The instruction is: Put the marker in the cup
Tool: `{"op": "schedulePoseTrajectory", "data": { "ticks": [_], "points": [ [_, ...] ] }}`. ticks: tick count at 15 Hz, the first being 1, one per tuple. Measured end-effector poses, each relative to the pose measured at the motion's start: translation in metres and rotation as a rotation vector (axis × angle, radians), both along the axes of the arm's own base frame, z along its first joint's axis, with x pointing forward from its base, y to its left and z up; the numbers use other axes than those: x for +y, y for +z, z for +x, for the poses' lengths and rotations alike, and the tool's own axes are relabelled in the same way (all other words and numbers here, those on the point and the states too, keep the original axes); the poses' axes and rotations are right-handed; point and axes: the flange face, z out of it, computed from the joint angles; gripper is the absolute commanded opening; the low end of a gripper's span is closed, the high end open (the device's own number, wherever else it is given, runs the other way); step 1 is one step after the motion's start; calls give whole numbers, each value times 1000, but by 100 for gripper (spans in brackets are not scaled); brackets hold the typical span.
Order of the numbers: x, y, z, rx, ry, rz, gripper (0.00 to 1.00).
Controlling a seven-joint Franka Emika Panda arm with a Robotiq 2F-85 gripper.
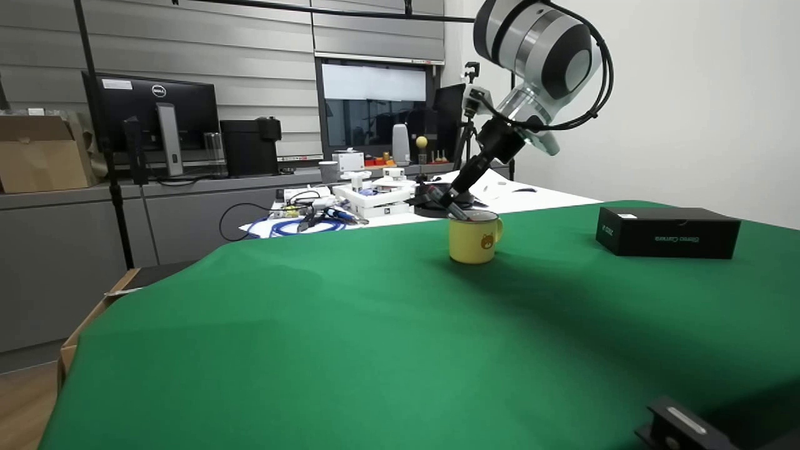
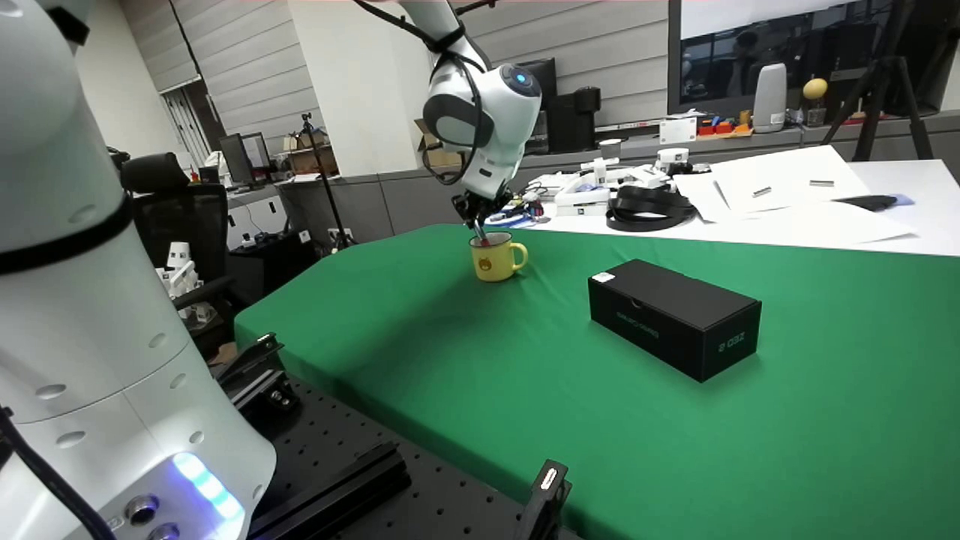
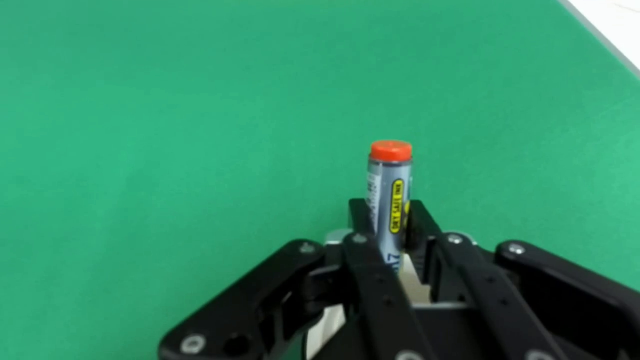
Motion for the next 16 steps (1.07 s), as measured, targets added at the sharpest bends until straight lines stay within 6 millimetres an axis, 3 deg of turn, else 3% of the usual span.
{"op": "schedulePoseTrajectory", "data": {
  "ticks": [3, 7, 12, 16],
  "points": [
    [2, 11, 4, -23, 9, -4, 74],
    [10, 49, 13, -91, 36, -12, 98],
    [31, 99, 17, -175, 91, -20, 100],
    [38, 102, 15, -178, 119, -27, 100]
  ]
}}
